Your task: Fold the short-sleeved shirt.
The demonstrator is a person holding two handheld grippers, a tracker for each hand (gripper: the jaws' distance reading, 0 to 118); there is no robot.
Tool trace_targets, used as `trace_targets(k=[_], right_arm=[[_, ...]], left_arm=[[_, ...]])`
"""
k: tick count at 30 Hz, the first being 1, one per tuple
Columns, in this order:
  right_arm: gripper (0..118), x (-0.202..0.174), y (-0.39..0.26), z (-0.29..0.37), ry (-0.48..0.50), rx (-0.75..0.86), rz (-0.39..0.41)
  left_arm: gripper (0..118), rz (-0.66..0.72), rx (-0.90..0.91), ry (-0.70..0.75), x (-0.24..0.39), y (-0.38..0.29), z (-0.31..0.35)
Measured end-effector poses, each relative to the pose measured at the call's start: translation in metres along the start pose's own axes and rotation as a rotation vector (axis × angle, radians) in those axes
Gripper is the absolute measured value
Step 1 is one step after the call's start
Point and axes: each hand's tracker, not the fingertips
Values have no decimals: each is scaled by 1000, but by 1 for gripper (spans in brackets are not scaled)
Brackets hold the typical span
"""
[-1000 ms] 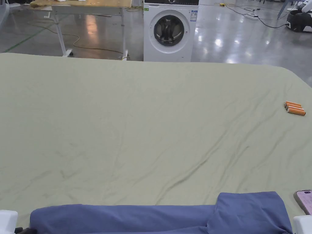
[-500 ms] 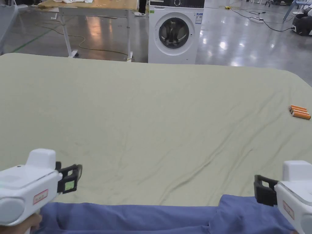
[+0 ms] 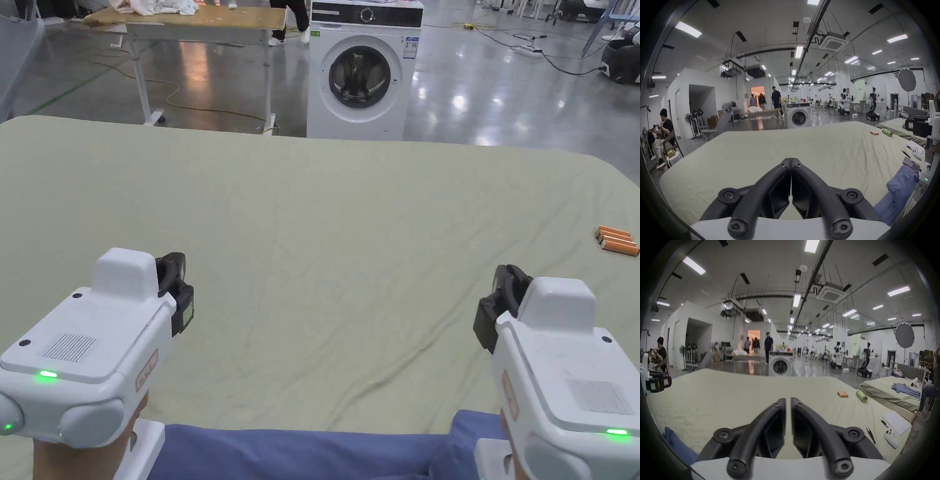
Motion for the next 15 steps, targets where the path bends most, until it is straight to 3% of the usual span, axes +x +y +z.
trace_targets(k=[8, 15], right_arm=[[2, -20, -8, 0, 54, 11, 6], [1, -22, -9, 0, 61, 5, 10]], left_arm=[[0, 1, -15, 26, -14, -4, 13], [0, 75, -227, 20, -82, -33, 36]])
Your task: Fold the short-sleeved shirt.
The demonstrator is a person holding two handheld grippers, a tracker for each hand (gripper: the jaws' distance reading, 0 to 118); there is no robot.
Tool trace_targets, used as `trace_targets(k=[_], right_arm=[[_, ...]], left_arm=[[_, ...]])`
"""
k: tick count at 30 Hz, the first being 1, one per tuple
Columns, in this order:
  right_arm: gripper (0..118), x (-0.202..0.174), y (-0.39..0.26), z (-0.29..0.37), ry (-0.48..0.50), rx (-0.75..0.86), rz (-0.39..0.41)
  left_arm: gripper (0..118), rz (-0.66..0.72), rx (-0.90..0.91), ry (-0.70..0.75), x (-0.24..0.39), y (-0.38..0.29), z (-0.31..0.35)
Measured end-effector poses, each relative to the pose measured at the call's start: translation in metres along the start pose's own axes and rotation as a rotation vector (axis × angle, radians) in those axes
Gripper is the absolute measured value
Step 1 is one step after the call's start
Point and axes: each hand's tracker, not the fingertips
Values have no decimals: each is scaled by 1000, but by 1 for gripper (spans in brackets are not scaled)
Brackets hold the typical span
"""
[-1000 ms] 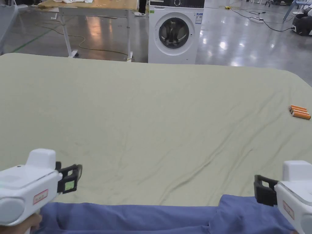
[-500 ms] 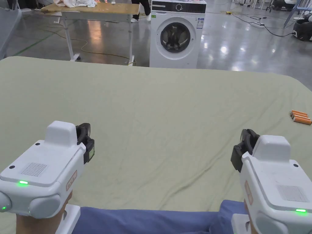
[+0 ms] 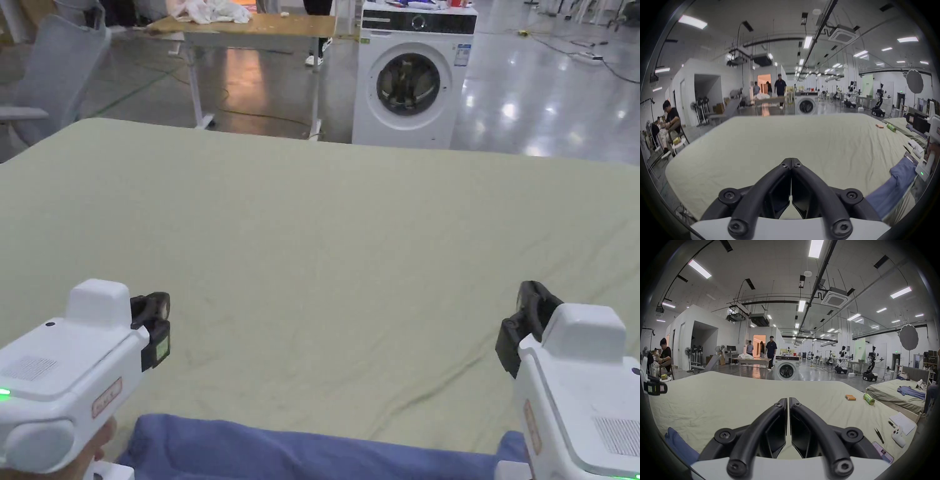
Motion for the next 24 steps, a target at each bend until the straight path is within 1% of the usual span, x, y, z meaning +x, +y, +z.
trace_targets(k=[1, 3, 5, 7, 8, 9, 11, 12, 13, 15, 18, 20, 21, 24], right_arm=[[1, -1, 0, 0, 5, -3, 2], [2, -4, -1, -3, 16, -13, 9], [1, -8, -4, -5, 31, -25, 18], [1, -12, -7, -8, 41, -40, 28], [1, -14, -10, -9, 51, -52, 30], [1, -15, -13, -10, 61, -61, 27], [1, -18, -17, -11, 69, -77, 27], [1, -19, -19, -11, 73, -84, 28], [1, -19, -20, -11, 76, -91, 29], [2, -20, -23, -11, 78, -104, 34], [2, -19, -25, -11, 78, -117, 36], [2, -18, -26, -11, 78, -122, 42], [1, -17, -27, -11, 78, -124, 44], [2, -17, -28, -12, 77, -128, 44]], left_arm=[[0, 7, -30, 1, -10, -6, 2], [0, 46, -149, -37, -32, -20, 2], [0, 116, -266, -65, -51, -36, 0], [2, 201, -371, -140, -65, -52, -5], [9, 250, -414, -161, -72, -62, -8], [19, 299, -454, -197, -79, -73, -12], [60, 392, -498, -270, -88, -90, -18], [76, 456, -516, -297, -92, -100, -21], [86, 509, -547, -338, -96, -109, -25], [87, 605, -579, -382, -104, -125, -32], [88, 704, -602, -418, -113, -146, -39], [88, 740, -532, -497, -113, -150, -41], [89, 760, -523, -547, -114, -153, -44], [88, 853, -527, -623, -108, -164, -54]])
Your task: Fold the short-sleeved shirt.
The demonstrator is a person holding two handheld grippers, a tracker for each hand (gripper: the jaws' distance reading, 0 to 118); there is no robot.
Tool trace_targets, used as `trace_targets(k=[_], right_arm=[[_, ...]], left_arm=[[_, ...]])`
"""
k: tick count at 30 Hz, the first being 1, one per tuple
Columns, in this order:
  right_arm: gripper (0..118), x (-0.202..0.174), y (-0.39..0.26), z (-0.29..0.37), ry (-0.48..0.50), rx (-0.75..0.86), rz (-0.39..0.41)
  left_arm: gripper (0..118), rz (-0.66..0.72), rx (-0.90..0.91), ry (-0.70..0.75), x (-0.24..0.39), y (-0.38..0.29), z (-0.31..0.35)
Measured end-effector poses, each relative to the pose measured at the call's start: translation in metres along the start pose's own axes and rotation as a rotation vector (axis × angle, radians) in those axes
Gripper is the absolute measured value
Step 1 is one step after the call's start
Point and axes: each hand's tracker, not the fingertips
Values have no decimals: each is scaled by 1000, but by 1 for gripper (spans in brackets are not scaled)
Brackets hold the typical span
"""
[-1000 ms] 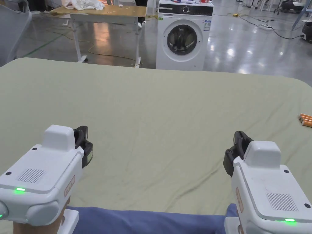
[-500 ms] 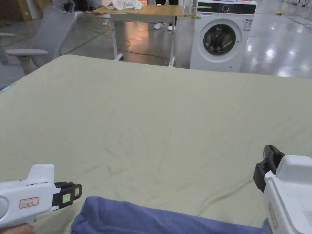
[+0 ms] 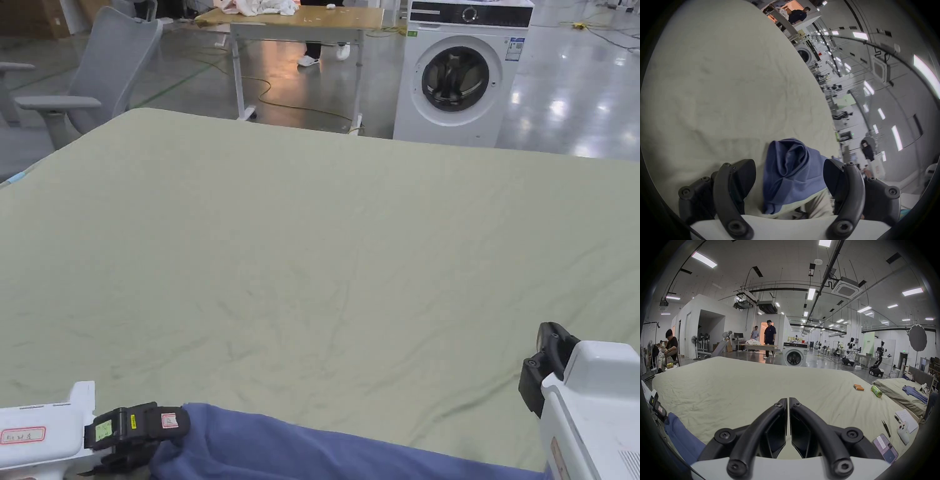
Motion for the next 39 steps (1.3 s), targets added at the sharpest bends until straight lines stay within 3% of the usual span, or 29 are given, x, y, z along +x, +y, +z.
trace_targets(k=[5, 6, 9, 13, 16, 21, 26, 33, 39], right_arm=[[2, -1, -2, 0, 2, -13, -5], [2, -1, -2, 1, 2, -16, -7], [2, -2, -5, 0, 4, -24, -14], [1, -2, -4, -1, 7, -29, -21], [1, 0, -3, -1, 7, -26, -15], [2, 5, -2, -1, 3, -22, -17], [1, 8, 0, -2, 1, -16, -16], [1, 8, 1, -6, 15, -15, -19], [1, 2, 2, -10, 40, -19, -10]], left_arm=[[80, 28, -56, -128, 0, -4, -29], [73, 17, -57, -111, 2, -4, -34], [20, -36, -107, 3, 9, -11, -42], [9, -14, -82, -15, 12, -11, -34], [7, -117, -81, 57, 24, -5, -22], [5, -132, -46, 53, 48, 10, -4], [5, -199, 27, 143, 76, 35, 40], [5, -270, 95, 413, 99, 53, 108], [5, -292, 84, 379, 125, 36, 97]])
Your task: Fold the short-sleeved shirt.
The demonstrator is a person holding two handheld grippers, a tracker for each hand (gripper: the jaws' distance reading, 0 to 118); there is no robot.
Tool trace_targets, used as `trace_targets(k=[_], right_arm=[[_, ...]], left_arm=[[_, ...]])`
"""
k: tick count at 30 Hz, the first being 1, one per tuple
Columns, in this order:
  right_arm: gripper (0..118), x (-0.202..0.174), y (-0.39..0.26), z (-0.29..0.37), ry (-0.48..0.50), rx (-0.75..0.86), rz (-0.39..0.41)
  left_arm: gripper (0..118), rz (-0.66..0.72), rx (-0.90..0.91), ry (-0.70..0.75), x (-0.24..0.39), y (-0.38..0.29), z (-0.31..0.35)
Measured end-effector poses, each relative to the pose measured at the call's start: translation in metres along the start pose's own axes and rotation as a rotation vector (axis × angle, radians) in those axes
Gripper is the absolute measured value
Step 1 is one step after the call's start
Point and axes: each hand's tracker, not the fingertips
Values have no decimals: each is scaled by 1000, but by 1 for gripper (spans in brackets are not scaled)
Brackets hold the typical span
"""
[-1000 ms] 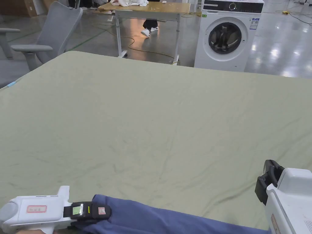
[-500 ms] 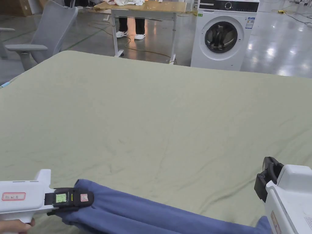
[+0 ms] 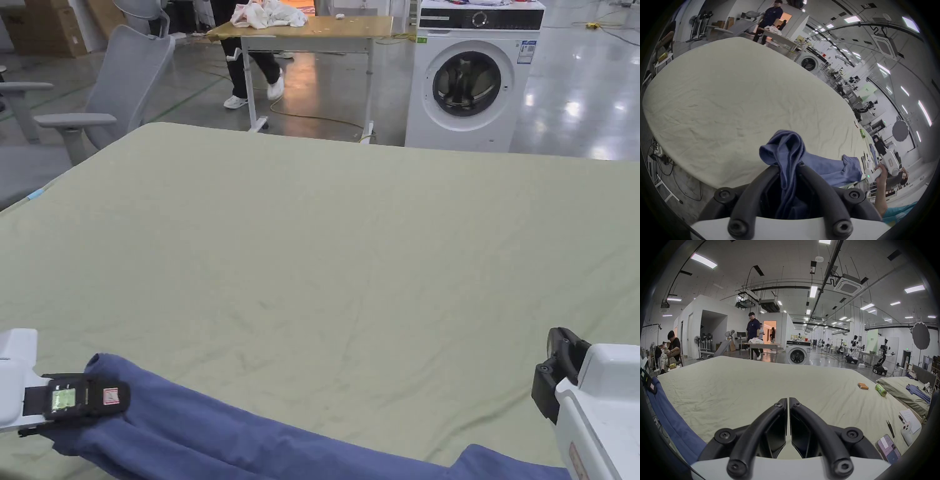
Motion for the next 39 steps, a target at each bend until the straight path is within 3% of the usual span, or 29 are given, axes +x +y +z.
trace_targets(k=[4, 12, 17, 20, 27, 30, 34, 37, 39], right_arm=[[1, -2, 0, -1, 11, -1, 5], [1, 4, -6, 2, 2, -17, -3], [1, 9, -10, 4, -7, -37, -3], [1, 12, -12, 6, -13, -44, 4], [1, 15, -15, 9, -30, -56, 4], [2, 14, -16, 10, -27, -59, 5], [2, 14, -16, 11, -24, -64, 7], [2, 16, -15, 12, -26, -63, 12], [1, 17, -15, 12, -30, -63, 12]], left_arm=[[5, -25, -32, -118, 38, -4, -15], [5, -42, -143, -220, 107, -28, -82], [5, -77, -242, -185, 130, -51, -147], [5, -123, -312, -92, 142, -68, -179], [7, -116, -323, -8, 151, -88, -210], [18, -126, -311, -8, 155, -89, -206], [58, -91, -251, -69, 157, -81, -189], [57, -96, -201, -95, 159, -69, -171], [46, -95, -184, -130, 157, -61, -162]])
